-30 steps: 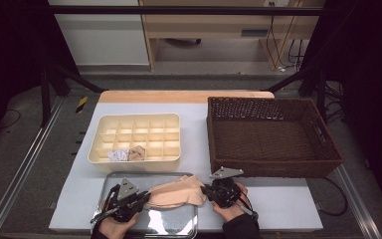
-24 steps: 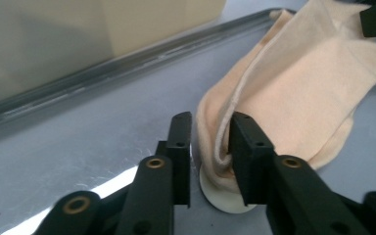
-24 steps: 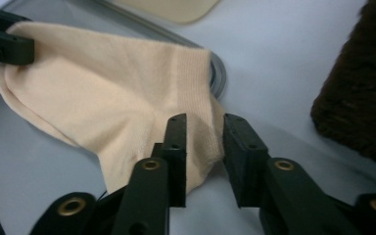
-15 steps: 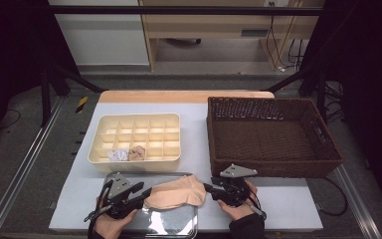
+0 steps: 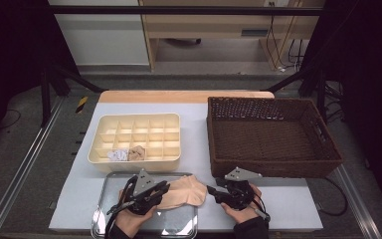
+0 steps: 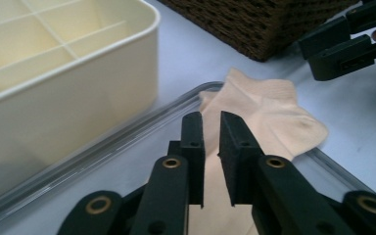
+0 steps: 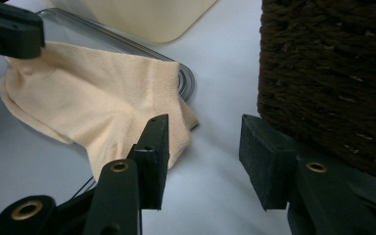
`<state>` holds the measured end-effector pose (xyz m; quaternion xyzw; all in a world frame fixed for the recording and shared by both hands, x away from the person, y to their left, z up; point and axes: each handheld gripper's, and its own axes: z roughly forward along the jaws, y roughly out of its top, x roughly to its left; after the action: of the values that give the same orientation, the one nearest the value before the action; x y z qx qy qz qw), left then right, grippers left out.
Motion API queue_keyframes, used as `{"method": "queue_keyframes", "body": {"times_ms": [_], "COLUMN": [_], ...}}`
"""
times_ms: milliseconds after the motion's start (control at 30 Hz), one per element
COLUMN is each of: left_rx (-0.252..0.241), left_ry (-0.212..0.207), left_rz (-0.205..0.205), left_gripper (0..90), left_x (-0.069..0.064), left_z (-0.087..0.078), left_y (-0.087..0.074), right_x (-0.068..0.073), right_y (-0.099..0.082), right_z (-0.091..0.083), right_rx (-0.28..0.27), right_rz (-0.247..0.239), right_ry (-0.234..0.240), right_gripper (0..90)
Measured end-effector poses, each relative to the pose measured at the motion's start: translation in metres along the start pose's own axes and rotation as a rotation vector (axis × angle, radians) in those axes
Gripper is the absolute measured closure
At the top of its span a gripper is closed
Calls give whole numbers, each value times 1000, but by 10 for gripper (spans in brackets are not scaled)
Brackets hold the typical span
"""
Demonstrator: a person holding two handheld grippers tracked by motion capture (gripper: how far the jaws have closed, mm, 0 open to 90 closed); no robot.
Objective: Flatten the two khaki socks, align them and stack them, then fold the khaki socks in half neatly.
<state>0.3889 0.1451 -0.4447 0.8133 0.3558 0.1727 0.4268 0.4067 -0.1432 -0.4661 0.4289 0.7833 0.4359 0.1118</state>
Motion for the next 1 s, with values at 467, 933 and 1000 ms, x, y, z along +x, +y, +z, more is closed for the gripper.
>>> {"method": "queue_keyframes", "body": {"times_ms": [467, 933, 1000], "left_rx": [92, 107, 107], "left_ry": [-52, -61, -59], "left_rz": [20, 12, 12], "left_gripper": [894, 894, 894], "left_x": [-12, -12, -12], "left_z": [30, 34, 34], "left_y": [-13, -18, -18], "right_x": [4, 16, 17], "right_y": [-3, -5, -5], "right_z": [16, 35, 35], "right_rx": [18, 39, 40], "right_rz": [33, 37, 37], "right_ry": [13, 34, 29], "right_gripper": [536, 536, 547]}}
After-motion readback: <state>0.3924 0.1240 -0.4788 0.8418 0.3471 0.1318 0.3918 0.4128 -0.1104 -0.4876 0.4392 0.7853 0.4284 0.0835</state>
